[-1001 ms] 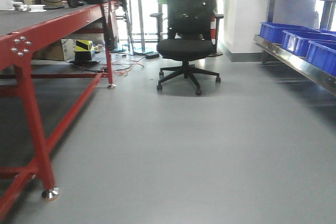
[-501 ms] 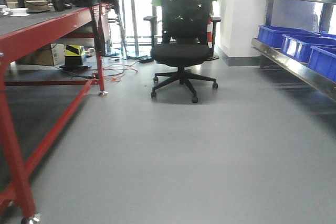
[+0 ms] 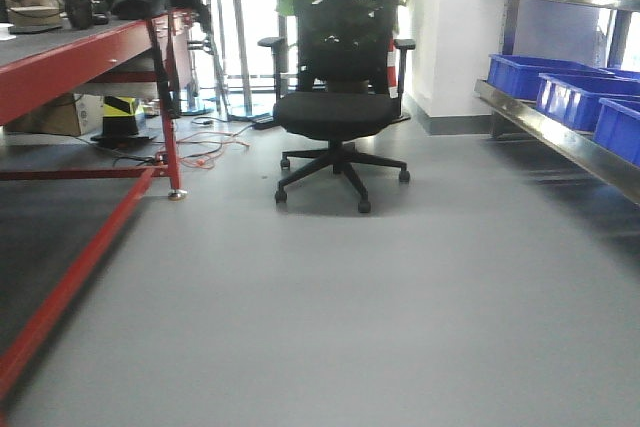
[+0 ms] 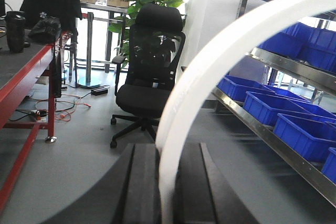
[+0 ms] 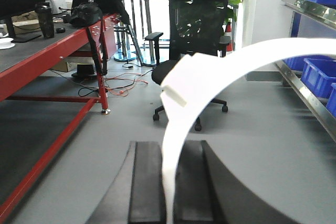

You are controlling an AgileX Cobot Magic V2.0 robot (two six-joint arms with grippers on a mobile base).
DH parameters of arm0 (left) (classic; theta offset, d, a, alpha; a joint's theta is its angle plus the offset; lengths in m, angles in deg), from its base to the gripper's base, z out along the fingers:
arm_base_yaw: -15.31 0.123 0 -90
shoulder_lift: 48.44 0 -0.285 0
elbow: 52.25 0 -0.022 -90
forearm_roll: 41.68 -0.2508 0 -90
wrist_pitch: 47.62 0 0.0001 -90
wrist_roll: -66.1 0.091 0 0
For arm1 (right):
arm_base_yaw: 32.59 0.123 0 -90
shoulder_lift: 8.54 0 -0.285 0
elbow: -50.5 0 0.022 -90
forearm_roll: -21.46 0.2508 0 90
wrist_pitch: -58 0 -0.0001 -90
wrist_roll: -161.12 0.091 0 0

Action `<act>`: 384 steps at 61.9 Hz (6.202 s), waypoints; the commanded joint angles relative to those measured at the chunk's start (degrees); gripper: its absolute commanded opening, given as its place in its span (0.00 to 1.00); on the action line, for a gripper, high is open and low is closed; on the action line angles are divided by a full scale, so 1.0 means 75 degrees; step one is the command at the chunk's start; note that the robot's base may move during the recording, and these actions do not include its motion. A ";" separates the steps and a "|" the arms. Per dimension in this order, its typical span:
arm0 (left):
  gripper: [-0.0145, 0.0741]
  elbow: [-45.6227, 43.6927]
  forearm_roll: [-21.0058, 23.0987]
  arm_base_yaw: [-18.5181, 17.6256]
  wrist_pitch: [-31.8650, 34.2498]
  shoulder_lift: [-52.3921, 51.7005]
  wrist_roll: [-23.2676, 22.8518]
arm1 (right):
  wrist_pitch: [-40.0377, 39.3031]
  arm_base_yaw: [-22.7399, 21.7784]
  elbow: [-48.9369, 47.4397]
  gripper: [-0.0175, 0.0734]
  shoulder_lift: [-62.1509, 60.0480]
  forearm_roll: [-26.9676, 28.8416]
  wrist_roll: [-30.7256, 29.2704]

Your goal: Grab PVC pipe and place in blue bin

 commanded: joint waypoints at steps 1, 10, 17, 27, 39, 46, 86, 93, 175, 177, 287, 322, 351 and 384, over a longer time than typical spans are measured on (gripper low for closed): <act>0.04 -0.0004 0.0003 -0.0039 0.0229 -0.0028 -0.0008 | -0.0199 -0.0005 0.0003 0.02 -0.0040 -0.0090 -0.0041; 0.04 -0.0004 0.0003 -0.0039 0.0229 -0.0028 -0.0008 | -0.0199 -0.0005 0.0003 0.02 -0.0040 -0.0090 -0.0041; 0.04 -0.0004 0.0003 -0.0039 0.0229 -0.0028 -0.0008 | -0.0199 -0.0005 0.0003 0.02 -0.0040 -0.0090 -0.0041; 0.04 -0.0004 0.0003 -0.0039 0.0229 -0.0028 -0.0008 | -0.0199 -0.0005 0.0003 0.02 -0.0040 -0.0090 -0.0041; 0.04 -0.0004 0.0003 -0.0039 0.0229 -0.0028 -0.0008 | -0.0199 -0.0005 0.0003 0.02 -0.0040 -0.0090 -0.0041; 0.04 -0.0004 0.0003 -0.0039 0.0229 -0.0028 -0.0008 | -0.0199 -0.0005 0.0003 0.02 -0.0040 -0.0090 -0.0041; 0.04 -0.0004 0.0003 -0.0039 0.0229 -0.0028 -0.0008 | -0.0199 -0.0005 0.0003 0.02 -0.0040 -0.0090 -0.0041; 0.04 -0.0004 0.0003 -0.0039 0.0229 -0.0028 -0.0008 | -0.0199 -0.0005 0.0003 0.02 -0.0040 -0.0090 -0.0041; 0.04 -0.0004 0.0003 -0.0039 0.0229 -0.0028 -0.0008 | -0.0199 -0.0005 0.0003 0.02 -0.0040 -0.0090 -0.0041; 0.04 -0.0004 0.0003 -0.0039 0.0229 -0.0028 -0.0008 | -0.0199 -0.0005 0.0003 0.02 -0.0040 -0.0090 -0.0041; 0.04 -0.0004 0.0003 -0.0039 0.0229 -0.0028 -0.0008 | -0.0199 -0.0005 0.0003 0.02 -0.0040 -0.0090 -0.0041; 0.04 -0.0004 0.0003 -0.0039 0.0229 -0.0028 -0.0008 | -0.0199 -0.0005 0.0003 0.02 -0.0040 -0.0090 -0.0041; 0.04 -0.0004 0.0003 -0.0039 0.0229 -0.0028 -0.0008 | -0.0199 -0.0005 0.0003 0.02 -0.0040 -0.0090 -0.0041; 0.04 -0.0004 0.0003 -0.0039 0.0229 -0.0028 -0.0008 | -0.0199 -0.0005 0.0003 0.02 -0.0040 -0.0090 -0.0041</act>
